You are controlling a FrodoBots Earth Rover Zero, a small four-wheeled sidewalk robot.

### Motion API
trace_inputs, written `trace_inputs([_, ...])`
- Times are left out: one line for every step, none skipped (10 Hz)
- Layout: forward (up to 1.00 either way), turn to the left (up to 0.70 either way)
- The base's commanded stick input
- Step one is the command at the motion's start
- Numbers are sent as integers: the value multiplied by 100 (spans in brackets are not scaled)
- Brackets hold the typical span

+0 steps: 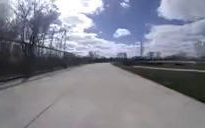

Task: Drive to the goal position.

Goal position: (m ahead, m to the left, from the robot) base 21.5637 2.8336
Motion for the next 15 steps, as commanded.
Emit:
trace_inputs([100,0])
trace_inputs([100,0])
trace_inputs([100,0])
trace_inputs([100,0])
trace_inputs([100,0])
trace_inputs([100,0])
trace_inputs([100,-27])
trace_inputs([100,-27])
trace_inputs([100,0])
trace_inputs([100,0])
trace_inputs([100,0])
trace_inputs([100,0])
trace_inputs([100,0])
trace_inputs([100,0])
trace_inputs([100,0])
